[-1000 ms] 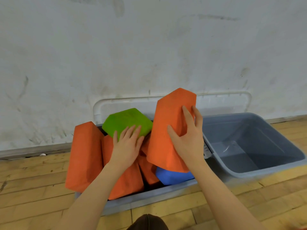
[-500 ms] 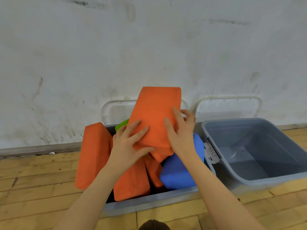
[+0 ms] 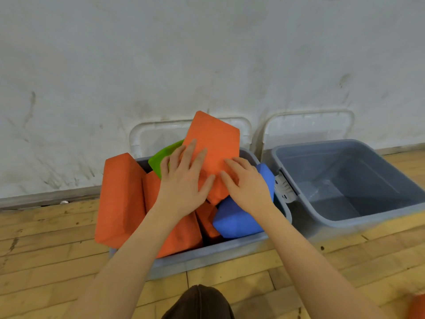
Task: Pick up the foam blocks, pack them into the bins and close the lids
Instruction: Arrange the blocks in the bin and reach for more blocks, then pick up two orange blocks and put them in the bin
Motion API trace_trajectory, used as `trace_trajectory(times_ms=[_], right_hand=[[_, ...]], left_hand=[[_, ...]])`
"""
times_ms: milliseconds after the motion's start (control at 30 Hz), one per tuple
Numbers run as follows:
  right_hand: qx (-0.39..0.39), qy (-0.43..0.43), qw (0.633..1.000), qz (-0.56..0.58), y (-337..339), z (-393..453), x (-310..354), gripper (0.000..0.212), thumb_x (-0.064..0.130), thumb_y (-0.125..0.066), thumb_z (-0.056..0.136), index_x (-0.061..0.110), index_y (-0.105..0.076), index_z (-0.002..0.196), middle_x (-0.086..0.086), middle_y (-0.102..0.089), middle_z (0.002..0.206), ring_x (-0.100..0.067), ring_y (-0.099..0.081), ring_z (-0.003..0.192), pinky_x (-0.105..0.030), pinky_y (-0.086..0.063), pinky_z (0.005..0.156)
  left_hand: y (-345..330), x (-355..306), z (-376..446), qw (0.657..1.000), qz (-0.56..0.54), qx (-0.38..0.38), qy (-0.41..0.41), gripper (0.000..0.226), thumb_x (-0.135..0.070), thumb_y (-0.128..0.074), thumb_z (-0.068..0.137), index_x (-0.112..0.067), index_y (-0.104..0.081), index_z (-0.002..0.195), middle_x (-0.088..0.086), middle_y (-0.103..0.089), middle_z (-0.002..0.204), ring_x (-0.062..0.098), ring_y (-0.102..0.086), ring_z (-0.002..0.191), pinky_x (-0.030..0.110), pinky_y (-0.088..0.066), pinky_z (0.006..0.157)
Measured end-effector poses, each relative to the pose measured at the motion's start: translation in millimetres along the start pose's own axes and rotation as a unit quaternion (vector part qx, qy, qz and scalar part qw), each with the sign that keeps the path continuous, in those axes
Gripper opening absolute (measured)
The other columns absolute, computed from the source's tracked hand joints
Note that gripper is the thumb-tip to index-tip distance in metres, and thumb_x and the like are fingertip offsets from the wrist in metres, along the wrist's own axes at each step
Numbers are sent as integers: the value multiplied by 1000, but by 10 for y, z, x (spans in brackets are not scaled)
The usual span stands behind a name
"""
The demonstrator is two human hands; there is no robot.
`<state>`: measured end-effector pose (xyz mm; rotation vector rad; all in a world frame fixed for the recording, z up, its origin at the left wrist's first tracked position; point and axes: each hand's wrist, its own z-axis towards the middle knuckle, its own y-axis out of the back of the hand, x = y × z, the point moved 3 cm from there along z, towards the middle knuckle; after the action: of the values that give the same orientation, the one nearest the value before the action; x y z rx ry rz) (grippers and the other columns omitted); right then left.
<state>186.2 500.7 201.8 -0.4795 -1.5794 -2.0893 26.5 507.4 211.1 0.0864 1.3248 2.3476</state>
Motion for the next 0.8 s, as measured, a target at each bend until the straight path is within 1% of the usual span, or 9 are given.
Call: trace_trajectory(times_ms=[100,167,300,367,433,533,600,667,800], right_hand=[[-43,1,999,9,306,-142,-163,37,31,-50,93,16,-57,127,-4,-54,130,-27,-52,114,-42,-44,92],[-82,-17,997,-3,588,-285,-406,35,28,-50,93,14,-59,124,-5,-57,124,-26,-54,111,-38,-44,90],[-148,-91,984,-30,1111,-789,-1169,30,26,-51,95,13,-61,120,-5,-60,119,-25,-57,106,-42,-46,88],[-177,-126,975,-44,1312,-1118,-1603,28,24,-51,94,12,-62,117,-6,-62,114,-24,-58,103,-38,-47,86],[-198,-174,963,-57,1461,-1456,-2043,27,24,-51,94,13,-63,116,-3,-62,112,-21,-58,102,-31,-45,82],[-200,-233,948,-84,1553,-1981,-2679,28,27,-49,95,15,-63,117,-2,-63,112,-19,-57,103,-30,-43,80],[-204,-260,939,-92,1559,-2344,-3091,27,27,-50,94,16,-63,115,-3,-63,112,-21,-57,102,-33,-45,80],[-205,-289,929,-110,1521,-2738,-3526,26,26,-51,93,15,-64,114,-4,-63,110,-22,-57,102,-32,-42,79],[-165,-361,906,-146,1372,-3622,-4419,33,29,-54,91,17,-60,121,-5,-59,121,-29,-53,111,-39,-42,90]], left_hand=[[61,-383,113,998,-17,-37,-41,50,-39,-44,82,-9,-62,117,15,-56,129,35,-50,114,42,-24,92],[21,-763,171,994,-48,-41,-90,45,-35,-43,83,-9,-65,112,13,-60,124,32,-49,111,41,-24,90],[-288,-1711,244,975,-138,-5,-175,40,-34,-43,84,-10,-67,106,8,-64,115,28,-54,103,36,-26,86],[-530,-2230,228,965,-163,18,-205,40,-34,-44,82,-11,-68,103,7,-66,111,29,-60,99,34,-27,83],[-830,-2731,155,955,-183,55,-227,38,-33,-46,85,-10,-67,106,8,-65,113,29,-60,101,35,-30,85],[-1318,-3401,-106,936,-212,114,-256,41,-34,-40,87,-10,-67,107,8,-64,115,31,-59,103,40,-36,86],[-1640,-3811,-344,924,-238,132,-267,41,-33,-39,87,-10,-67,107,6,-64,114,31,-57,103,36,-29,85],[-2026,-4192,-642,912,-262,174,-262,35,-30,-45,90,-13,-63,115,4,-60,122,29,-52,110,33,-24,86],[-2752,-4879,-1376,892,-262,248,-272,35,-30,-47,94,-19,-56,126,0,-50,134,25,-44,121,35,-26,95]])
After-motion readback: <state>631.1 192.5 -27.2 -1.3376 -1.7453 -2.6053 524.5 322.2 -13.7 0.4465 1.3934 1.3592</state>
